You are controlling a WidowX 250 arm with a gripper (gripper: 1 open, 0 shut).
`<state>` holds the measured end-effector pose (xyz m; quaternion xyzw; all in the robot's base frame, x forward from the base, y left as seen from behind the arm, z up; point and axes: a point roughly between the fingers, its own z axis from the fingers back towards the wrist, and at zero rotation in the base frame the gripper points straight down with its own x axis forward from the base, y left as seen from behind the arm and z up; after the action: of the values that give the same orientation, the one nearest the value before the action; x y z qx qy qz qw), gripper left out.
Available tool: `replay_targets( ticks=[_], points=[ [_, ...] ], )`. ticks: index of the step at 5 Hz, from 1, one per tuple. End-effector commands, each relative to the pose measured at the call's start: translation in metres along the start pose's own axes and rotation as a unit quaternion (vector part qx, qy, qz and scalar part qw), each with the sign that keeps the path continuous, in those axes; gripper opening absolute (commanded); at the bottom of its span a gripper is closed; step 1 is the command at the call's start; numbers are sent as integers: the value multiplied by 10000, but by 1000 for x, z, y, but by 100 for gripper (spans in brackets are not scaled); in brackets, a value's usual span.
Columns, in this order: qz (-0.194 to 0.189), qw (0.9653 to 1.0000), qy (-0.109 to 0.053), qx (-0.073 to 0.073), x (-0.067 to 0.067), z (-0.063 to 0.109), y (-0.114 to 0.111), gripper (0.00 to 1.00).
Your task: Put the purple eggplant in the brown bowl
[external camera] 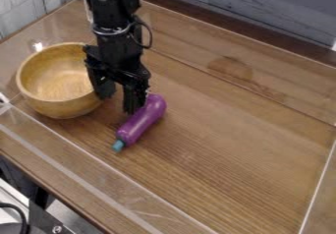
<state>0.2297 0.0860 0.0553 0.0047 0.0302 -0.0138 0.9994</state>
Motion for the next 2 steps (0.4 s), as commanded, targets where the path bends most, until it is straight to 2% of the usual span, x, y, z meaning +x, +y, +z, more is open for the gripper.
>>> replay_targets(
  ticks=[1,2],
  points=[
    [51,9998,-161,66,4,5,14,100],
    [59,9998,-164,63,4,3,20,100]
  ],
)
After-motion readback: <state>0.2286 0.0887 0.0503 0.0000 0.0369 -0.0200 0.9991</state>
